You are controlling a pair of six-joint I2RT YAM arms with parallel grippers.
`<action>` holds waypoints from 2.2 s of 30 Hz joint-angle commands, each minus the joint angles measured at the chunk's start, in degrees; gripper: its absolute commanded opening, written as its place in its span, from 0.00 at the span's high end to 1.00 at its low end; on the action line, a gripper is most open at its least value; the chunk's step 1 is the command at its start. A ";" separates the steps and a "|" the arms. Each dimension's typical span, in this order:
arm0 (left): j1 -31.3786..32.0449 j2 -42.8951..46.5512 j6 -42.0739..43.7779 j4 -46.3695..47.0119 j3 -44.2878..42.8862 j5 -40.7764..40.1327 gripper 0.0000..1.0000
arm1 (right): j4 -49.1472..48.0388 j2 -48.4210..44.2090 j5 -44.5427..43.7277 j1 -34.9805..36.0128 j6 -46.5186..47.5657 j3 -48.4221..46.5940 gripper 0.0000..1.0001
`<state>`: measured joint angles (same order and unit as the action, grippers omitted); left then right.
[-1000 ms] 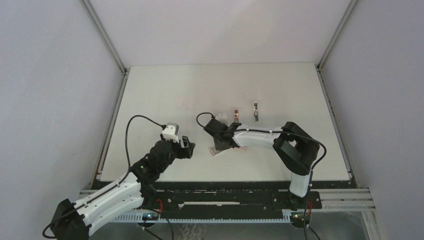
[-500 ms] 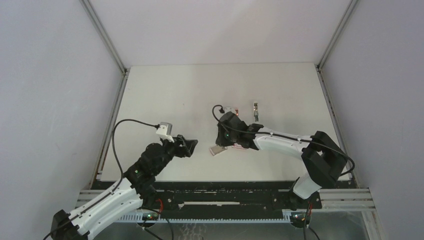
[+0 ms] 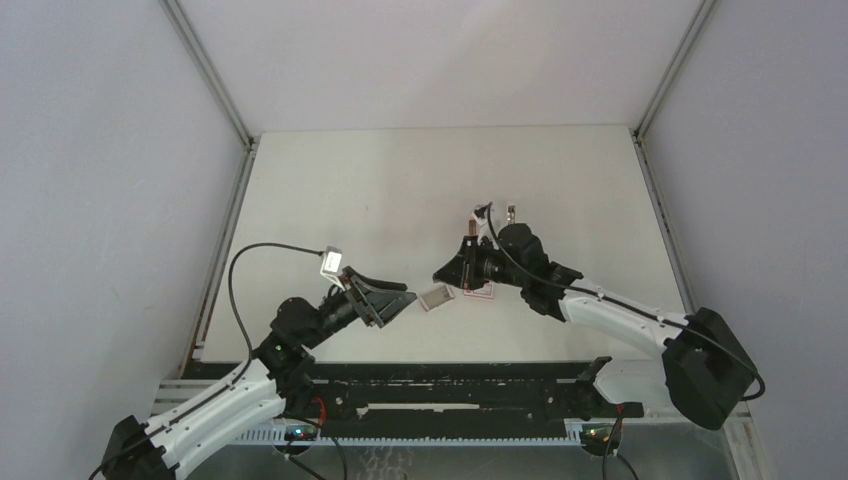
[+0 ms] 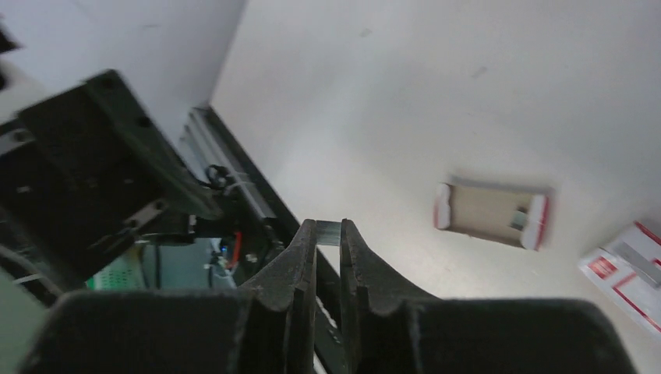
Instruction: Load the staples into the stapler
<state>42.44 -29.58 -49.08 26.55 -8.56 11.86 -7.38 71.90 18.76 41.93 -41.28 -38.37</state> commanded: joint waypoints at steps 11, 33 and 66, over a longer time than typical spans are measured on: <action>3.94 -9.58 -6.81 18.90 -3.98 8.40 0.38 | -19.25 -11.67 13.85 -0.44 -5.72 4.87 0.90; 5.20 -15.33 -11.31 30.23 -5.09 9.66 0.63 | -25.77 -12.57 18.21 3.42 -6.62 5.23 0.89; 5.20 -14.89 -11.60 27.60 -3.40 8.42 0.90 | -22.60 -16.24 15.67 4.27 -2.40 6.11 0.52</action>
<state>47.51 -44.84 -60.47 53.47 -10.22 20.93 -29.61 58.94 37.10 45.91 -46.59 -32.69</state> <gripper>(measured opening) 0.185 0.415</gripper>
